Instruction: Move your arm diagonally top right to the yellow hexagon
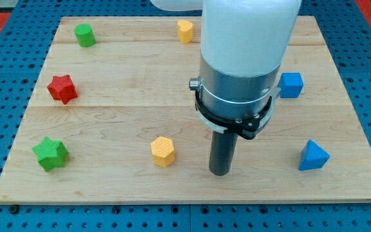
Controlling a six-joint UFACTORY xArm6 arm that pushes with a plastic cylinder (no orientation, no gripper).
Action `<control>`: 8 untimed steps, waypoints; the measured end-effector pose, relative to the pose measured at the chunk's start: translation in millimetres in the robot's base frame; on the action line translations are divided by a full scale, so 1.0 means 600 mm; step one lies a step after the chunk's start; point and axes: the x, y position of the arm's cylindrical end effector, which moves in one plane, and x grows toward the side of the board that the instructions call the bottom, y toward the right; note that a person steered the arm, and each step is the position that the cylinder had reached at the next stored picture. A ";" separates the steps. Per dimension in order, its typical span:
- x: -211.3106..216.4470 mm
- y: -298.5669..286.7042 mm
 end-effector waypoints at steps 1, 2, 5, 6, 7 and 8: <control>0.000 0.000; 0.005 -0.005; -0.028 0.017; -0.043 0.020; -0.126 0.024; -0.160 -0.006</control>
